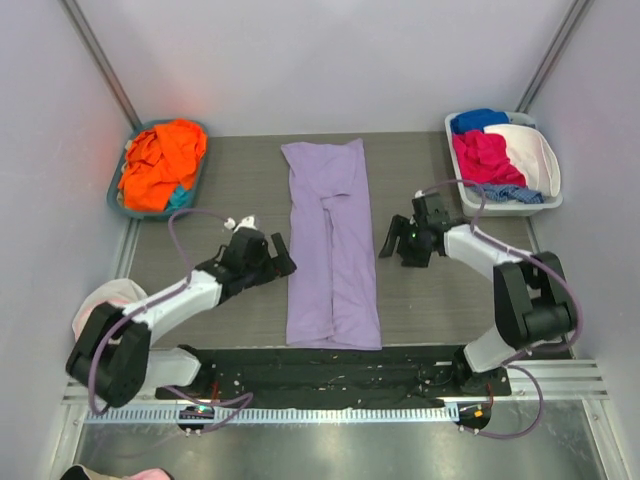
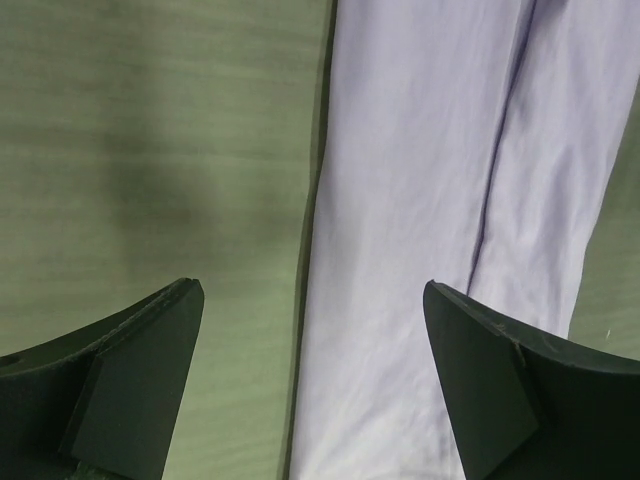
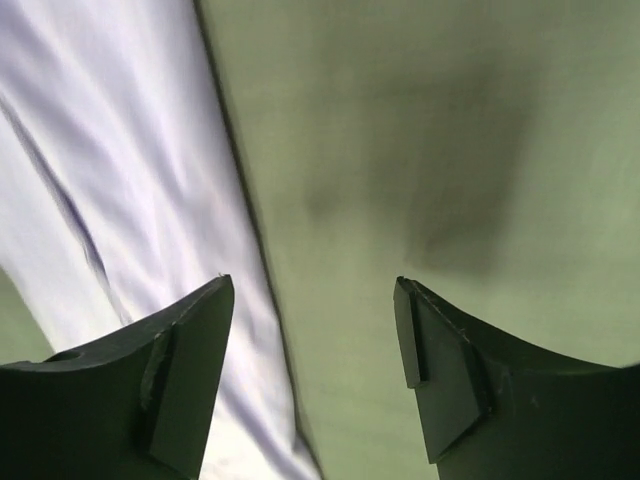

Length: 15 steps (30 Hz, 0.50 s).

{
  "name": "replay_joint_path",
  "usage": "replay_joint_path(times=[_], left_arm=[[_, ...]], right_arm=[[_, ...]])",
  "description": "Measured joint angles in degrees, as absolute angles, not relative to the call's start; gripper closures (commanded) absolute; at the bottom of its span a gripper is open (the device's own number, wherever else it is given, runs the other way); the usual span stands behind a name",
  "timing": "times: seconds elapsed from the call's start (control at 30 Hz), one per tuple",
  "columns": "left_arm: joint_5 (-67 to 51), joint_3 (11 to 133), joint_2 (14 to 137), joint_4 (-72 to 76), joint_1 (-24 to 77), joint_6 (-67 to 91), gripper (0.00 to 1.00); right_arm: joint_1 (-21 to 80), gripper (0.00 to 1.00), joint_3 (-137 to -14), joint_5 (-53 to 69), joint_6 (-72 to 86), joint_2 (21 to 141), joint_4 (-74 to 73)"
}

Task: Fold and stack the t-shirts
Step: Fold the tshirt

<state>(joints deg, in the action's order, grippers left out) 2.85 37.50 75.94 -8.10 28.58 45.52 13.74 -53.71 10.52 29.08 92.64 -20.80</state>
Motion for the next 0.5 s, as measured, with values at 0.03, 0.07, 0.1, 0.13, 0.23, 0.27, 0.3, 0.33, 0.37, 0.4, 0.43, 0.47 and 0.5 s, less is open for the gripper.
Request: replay_joint_path(times=[0.03, 0.07, 0.1, 0.13, 0.23, 0.27, 0.3, 0.33, 0.37, 0.4, 0.43, 0.47, 0.5], left_arm=[[3.2, 35.9, 73.8, -8.3, 29.4, 46.2, 0.03], [3.9, 33.8, 71.0, -8.5, 30.2, 47.2, 0.04], [4.3, 32.6, 68.9, -8.6, 30.7, 47.8, 0.04], [5.1, 31.0, 66.0, -8.7, 31.5, 48.7, 0.05], [7.1, 27.7, 59.7, -9.1, 33.7, 50.9, 0.07], [7.7, 26.6, 57.9, -9.3, 34.8, 51.5, 0.1], [8.1, 25.6, 56.4, -9.6, 36.1, 52.3, 0.12], [8.6, 24.6, 55.2, -10.0, 37.5, 53.2, 0.14], [9.2, 23.7, 54.2, -10.5, 39.0, 54.0, 0.17], [9.7, 22.9, 53.5, -10.9, 40.6, 54.9, 0.18], [10.3, 22.0, 52.7, -11.5, 42.5, 55.8, 0.19], [11.0, 21.1, 51.9, -12.1, 44.3, 56.8, 0.2], [11.7, 20.4, 51.3, -12.7, 46.4, 57.7, 0.2]], right_arm=[[14.5, 0.22, -51.4, 10.5, 29.7, 90.2, -21.0], [15.5, 0.21, -49.3, 10.4, 30.3, 87.6, -21.5], [16.6, 0.21, -47.4, 10.2, 30.9, 85.0, -21.6], [17.6, 0.21, -45.8, 10.1, 31.7, 82.6, -21.8], [22.3, 0.22, -42.1, 8.5, 34.6, 75.9, -22.0], [24.1, 0.23, -40.7, 8.1, 35.9, 73.8, -21.9], [26.0, 0.24, -39.4, 7.5, 37.1, 71.9, -21.9], [27.8, 0.25, -38.0, 6.8, 38.3, 70.1, -21.9], [29.5, 0.25, -36.5, 6.3, 39.7, 68.4, -22.0], [31.2, 0.26, -34.9, 5.5, 41.1, 66.8, -22.1], [32.7, 0.26, -33.4, 4.6, 42.5, 65.3, -22.5], [34.0, 0.26, -32.0, 3.8, 43.9, 63.9, -22.9], [35.2, 0.26, -30.9, 3.0, 44.8, 62.8, -23.1]])
